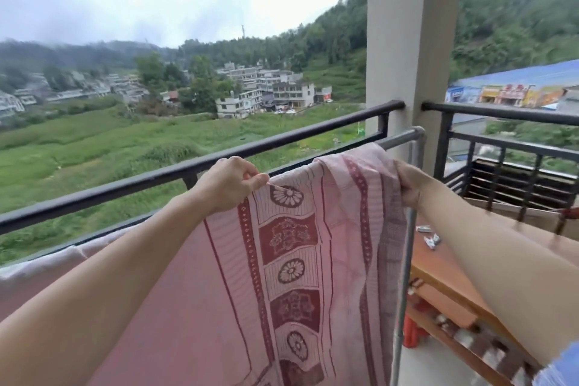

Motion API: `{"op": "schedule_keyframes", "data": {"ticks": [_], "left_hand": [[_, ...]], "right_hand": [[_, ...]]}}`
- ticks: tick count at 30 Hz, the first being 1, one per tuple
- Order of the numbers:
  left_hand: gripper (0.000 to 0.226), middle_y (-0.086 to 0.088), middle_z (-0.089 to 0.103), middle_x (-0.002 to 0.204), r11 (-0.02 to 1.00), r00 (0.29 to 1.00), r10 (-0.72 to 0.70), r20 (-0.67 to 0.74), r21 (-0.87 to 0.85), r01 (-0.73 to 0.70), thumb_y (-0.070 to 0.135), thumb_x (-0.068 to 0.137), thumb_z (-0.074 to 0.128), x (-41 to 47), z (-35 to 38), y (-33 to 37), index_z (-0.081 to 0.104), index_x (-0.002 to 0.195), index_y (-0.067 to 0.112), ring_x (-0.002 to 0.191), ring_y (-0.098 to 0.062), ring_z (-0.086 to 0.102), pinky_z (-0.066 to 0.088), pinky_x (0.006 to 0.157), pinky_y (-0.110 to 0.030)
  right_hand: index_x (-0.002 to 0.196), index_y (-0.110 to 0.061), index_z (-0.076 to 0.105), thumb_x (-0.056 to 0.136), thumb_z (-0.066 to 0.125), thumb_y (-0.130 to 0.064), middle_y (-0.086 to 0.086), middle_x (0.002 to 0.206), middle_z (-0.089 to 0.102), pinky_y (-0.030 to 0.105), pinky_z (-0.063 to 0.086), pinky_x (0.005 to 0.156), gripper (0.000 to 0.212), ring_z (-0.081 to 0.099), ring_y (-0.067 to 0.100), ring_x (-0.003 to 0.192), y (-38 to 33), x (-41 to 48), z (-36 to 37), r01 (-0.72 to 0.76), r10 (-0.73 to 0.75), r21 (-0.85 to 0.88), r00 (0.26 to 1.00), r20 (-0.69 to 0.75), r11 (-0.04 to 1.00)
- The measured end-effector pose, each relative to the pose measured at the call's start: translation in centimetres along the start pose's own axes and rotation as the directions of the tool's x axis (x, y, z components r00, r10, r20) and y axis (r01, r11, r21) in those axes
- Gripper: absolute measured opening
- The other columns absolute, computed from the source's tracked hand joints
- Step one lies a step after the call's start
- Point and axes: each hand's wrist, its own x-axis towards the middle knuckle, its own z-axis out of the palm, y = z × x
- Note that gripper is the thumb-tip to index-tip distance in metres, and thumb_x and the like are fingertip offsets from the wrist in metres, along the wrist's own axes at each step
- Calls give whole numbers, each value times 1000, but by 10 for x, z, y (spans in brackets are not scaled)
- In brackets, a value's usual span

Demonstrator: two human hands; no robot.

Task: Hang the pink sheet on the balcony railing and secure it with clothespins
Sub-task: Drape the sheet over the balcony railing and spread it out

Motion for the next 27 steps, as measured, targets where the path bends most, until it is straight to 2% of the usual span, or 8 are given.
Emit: {"op": "schedule_keyframes", "data": {"ticks": [7,11,13,16,19,24,25,27], "left_hand": [[53,-14,72,96,995,984,14,177,-96,3,56,91,49,35,9,-3,68,88,7,81,-29,65,54,79,-45],[55,0,56,57,996,976,53,209,-77,-38,59,89,50,55,18,11,53,61,12,46,-13,46,39,46,-27],[54,0,62,60,996,970,75,229,-69,-61,59,89,51,65,21,20,59,65,11,50,-16,52,41,48,-31],[54,-3,67,63,994,970,107,220,-37,-102,57,90,51,77,27,39,61,64,10,56,-21,58,44,52,-34],[51,-2,68,65,992,968,122,218,-3,-125,56,89,53,89,35,55,66,64,13,58,-19,60,48,55,-34],[33,8,58,65,973,976,203,73,92,-209,33,90,58,99,41,64,55,59,25,65,-15,57,43,56,-28],[30,7,58,67,966,977,210,43,146,-214,30,90,57,100,43,67,53,60,24,68,-18,57,44,58,-30],[28,4,55,67,947,978,210,9,248,-206,24,89,54,103,47,71,51,61,21,67,-21,54,42,57,-31]], "right_hand": [[97,-6,68,95,52,-33,9,81,73,29,59,62,32,70,18,72,-3,-1,1,52,-53,50,999,6,997],[106,-1,72,77,75,-25,12,91,75,32,60,73,38,72,19,75,-32,-9,-3,17,7,-231,995,104,973],[108,2,71,82,72,-17,20,96,72,35,60,73,32,71,23,74,-58,-5,-5,45,-102,-478,990,-93,877],[96,-3,76,80,75,-12,13,83,72,25,57,63,18,67,20,71,-98,2,-8,74,-535,-800,779,-326,595],[79,-18,77,68,86,-23,0,82,73,24,52,79,16,65,13,81,-134,5,-10,18,-728,-924,622,-288,382],[91,-19,77,77,73,-22,5,94,75,30,52,83,16,68,22,92,-173,-2,-34,-27,-941,-994,320,-109,106],[88,-23,77,77,71,-23,5,92,75,33,52,82,13,68,25,91,-172,-4,-45,-79,-925,-997,379,-36,7],[62,-34,72,73,70,-20,1,74,72,33,53,73,17,66,23,81,-156,-8,-68,-193,-644,-955,765,-2,-225]]}}
